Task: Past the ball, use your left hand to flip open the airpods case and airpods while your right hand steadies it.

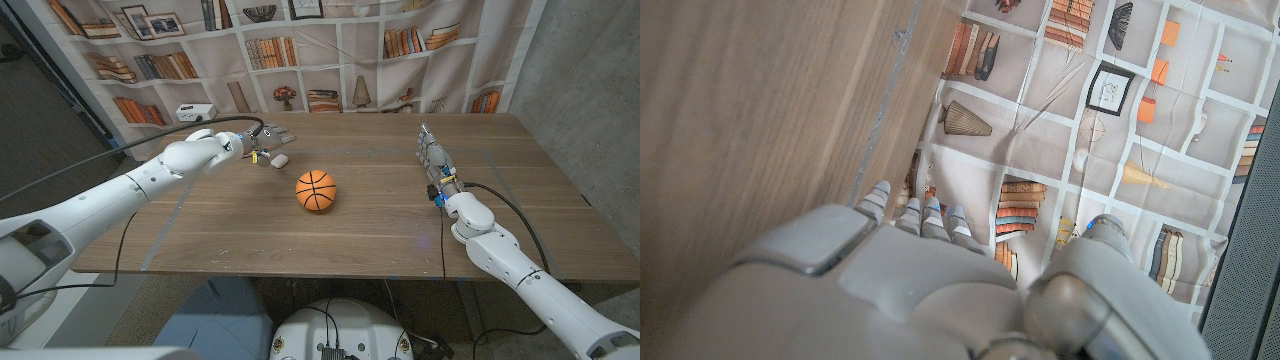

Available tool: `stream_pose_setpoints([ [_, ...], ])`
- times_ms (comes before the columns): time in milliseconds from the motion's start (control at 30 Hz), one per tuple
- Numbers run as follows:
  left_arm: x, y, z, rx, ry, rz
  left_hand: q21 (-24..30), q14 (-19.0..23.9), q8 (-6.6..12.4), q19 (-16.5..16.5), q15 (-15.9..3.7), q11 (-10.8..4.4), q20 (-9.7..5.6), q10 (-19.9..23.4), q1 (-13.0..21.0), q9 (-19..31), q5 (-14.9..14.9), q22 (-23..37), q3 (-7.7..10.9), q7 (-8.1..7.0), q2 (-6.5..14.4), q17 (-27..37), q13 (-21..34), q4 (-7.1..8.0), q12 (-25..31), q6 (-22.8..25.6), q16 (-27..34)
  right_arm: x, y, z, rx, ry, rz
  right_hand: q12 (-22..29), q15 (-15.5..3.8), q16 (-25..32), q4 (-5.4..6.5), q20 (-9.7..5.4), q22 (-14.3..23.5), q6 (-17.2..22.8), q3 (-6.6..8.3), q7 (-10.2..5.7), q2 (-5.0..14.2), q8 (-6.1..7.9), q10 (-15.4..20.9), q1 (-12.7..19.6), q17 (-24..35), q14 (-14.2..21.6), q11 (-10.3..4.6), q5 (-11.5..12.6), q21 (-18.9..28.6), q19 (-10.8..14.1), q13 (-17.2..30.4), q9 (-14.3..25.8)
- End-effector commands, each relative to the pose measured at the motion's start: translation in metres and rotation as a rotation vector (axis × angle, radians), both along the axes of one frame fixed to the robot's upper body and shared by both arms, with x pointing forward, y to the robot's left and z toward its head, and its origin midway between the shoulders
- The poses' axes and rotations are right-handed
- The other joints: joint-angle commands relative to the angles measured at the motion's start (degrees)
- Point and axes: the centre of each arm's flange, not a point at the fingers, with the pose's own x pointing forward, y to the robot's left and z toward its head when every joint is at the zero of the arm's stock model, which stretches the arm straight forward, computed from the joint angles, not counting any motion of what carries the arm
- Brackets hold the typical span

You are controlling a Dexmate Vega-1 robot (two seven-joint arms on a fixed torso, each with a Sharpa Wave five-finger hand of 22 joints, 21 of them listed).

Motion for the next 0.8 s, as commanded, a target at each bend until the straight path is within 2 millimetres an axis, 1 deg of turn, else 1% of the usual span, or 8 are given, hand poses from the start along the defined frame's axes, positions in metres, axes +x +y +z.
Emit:
stream_pose_setpoints([
  [33, 0.0013, 0.0031, -0.0025, 0.015, 0.004, 0.014, 0.37, -0.10, -0.09, 0.23, 0.30, -0.08, 0.11, -0.03, 0.52, 0.20, -0.26, 0.12, 0.50, -0.57, -0.06, 0.13, 0.09, -0.06, -0.14, -5.20, -0.10, -0.0012, 0.0004, -0.0012, -0.004, -0.001, -0.001, 0.12, -0.45, 0.45, -0.52, -0.02, 0.19, 0.14, -0.05, 0.08, 0.48, 0.14, -0.15, 0.10, -0.01, -4.75, -0.33, 0.39, 0.21, -0.11, -0.06, 0.24],
  [533, 0.0054, 0.0026, -0.0066, 0.009, 0.012, 0.006, 0.40, -0.05, -0.06, 0.27, 0.32, -0.13, 0.07, -0.08, 0.69, 0.20, -0.42, 0.13, 0.66, -0.69, -0.28, 0.11, 0.09, -0.05, -0.13, -5.01, -0.10, -0.0015, 0.0023, -0.0029, 0.000, 0.001, -0.004, 0.12, -0.45, 0.45, -0.58, -0.02, 0.19, 0.14, -0.08, 0.01, 0.51, 0.13, -0.10, 0.15, -0.02, -4.76, -0.27, 0.36, 0.21, -0.11, -0.06, 0.24],
  [800, 0.0083, 0.0008, -0.0103, 0.008, 0.016, 0.001, 0.39, -0.03, -0.08, 0.24, 0.32, -0.15, 0.08, -0.05, 0.79, 0.21, -0.50, 0.13, 0.76, -0.72, -0.38, 0.11, 0.09, -0.04, -0.10, -5.00, -0.10, -0.0035, -0.0005, -0.0022, -0.003, 0.003, -0.014, 0.16, -0.47, 0.43, -0.61, 0.07, 0.20, 0.23, -0.10, -0.06, 0.52, 0.16, 0.02, 0.17, -0.02, -4.79, -0.14, 0.34, 0.19, -0.14, -0.05, 0.24],
])
